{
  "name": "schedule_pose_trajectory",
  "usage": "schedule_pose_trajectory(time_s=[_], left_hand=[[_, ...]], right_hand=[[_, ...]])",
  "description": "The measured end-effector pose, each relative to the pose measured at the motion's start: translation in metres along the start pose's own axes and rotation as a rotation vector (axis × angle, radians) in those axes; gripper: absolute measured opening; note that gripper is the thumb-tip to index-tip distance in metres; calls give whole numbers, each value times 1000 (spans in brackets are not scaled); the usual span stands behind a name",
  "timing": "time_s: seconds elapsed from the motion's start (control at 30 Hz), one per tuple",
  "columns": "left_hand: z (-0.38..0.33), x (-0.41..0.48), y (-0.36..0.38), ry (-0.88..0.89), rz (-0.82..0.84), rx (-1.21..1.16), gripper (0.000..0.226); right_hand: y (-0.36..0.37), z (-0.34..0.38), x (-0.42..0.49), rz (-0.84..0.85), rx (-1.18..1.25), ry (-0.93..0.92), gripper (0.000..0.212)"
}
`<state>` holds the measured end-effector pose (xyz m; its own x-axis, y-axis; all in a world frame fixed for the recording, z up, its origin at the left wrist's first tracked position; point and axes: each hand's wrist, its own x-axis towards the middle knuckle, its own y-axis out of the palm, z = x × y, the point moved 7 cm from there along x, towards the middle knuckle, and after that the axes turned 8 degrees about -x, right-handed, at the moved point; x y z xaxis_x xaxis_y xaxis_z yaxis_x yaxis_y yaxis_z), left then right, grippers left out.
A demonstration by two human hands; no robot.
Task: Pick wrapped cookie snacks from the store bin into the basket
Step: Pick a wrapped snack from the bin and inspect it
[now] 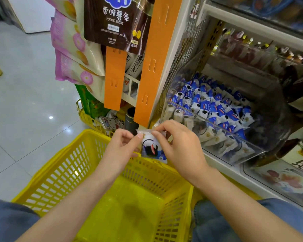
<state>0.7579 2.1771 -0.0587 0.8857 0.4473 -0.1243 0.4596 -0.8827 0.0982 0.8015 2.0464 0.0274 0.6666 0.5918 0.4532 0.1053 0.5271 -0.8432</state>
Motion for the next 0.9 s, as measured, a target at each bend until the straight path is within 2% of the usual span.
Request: schedule_pose_trajectory(time_s=[0.1,0.17,0.23,0.3,0.4,0.47,0.57,0.67,0.7,0.77,0.83,0.9], left_hand=[[15,1,-2,-267,40,30,36],[21,-5,10,-458,152,-139,57],[20,-8,16,-509,201,-302,61],[15,-6,15,-431,193,-401,42],[8,-1,9,-280,130,-399,18],[5,0,7,-219,109,-361,17],[2,-1,8,-188,134,-300,16],[0,-3,15,-168,185,-275,15],[-1,-4,18,-141,200,-250,15],[-6,-5,16,4,158,-89,14],[-13,-6,10,181,59,119,20],[-18,-8,8,268,25,212,21]], right_hand=[[0,-2,-3,-26,86,37,10],[4,1,-4,15,129,0,10],[10,8,-7,87,112,-86,9],[17,17,-11,153,34,-191,10],[26,25,-16,222,-59,-316,12],[27,18,-12,250,-14,-176,15],[26,-14,-7,234,168,239,15],[39,-31,-9,338,555,531,11],[41,-31,-9,367,694,572,9],[42,-28,-9,371,810,576,11],[39,-27,-9,335,787,551,10],[39,-26,-11,308,738,525,7]])
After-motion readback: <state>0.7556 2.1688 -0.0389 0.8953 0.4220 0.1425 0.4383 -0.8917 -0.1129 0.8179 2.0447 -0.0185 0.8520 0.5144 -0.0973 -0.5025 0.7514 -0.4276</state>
